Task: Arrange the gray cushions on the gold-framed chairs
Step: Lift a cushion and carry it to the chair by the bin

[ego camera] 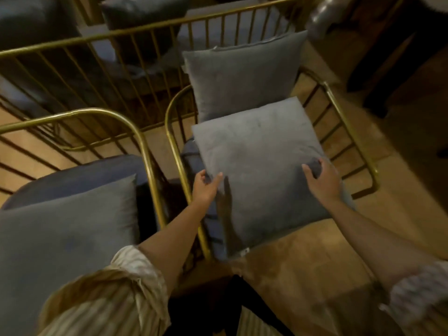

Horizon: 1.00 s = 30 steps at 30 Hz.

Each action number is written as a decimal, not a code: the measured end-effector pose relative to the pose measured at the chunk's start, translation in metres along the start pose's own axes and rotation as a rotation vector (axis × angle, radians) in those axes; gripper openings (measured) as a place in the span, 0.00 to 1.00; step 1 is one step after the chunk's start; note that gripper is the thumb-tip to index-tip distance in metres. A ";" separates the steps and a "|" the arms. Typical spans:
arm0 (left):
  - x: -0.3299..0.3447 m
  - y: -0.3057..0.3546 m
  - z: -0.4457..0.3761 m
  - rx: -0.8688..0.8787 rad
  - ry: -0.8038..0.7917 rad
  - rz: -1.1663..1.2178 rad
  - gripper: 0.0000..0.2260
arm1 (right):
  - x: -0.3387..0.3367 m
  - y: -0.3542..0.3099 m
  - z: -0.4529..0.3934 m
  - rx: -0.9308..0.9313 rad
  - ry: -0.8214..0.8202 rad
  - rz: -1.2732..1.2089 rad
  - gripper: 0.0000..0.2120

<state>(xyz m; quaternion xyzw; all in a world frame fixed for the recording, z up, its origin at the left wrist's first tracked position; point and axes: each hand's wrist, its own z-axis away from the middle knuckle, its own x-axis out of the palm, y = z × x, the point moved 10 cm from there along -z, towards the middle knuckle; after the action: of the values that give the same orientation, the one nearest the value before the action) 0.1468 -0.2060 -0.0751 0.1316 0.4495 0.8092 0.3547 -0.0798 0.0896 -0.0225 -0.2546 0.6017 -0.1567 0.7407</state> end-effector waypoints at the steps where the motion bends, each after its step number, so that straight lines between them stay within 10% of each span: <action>1: 0.014 0.000 -0.003 -0.025 0.000 0.046 0.35 | -0.001 0.015 -0.013 0.028 -0.050 -0.016 0.41; 7: 0.044 -0.013 -0.023 -0.169 0.045 0.034 0.54 | -0.004 0.085 -0.037 0.391 -0.146 -0.146 0.57; 14: 0.045 -0.029 -0.030 -0.239 -0.034 0.152 0.59 | -0.002 0.109 -0.008 0.521 -0.062 -0.438 0.50; 22: 0.026 0.011 0.001 -0.130 0.055 0.318 0.51 | -0.019 0.074 0.011 0.470 -0.073 -0.758 0.40; 27: -0.041 0.042 0.031 0.009 0.218 0.303 0.51 | 0.009 0.048 0.047 0.491 -0.129 -0.990 0.52; 30: -0.104 0.063 0.040 0.133 0.311 0.270 0.47 | 0.028 -0.006 0.044 0.398 -0.293 -1.024 0.40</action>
<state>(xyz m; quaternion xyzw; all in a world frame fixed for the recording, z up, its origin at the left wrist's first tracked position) 0.2134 -0.2745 0.0105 0.0872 0.5295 0.8285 0.1601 -0.0301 0.0779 -0.0357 -0.3885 0.2515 -0.5693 0.6795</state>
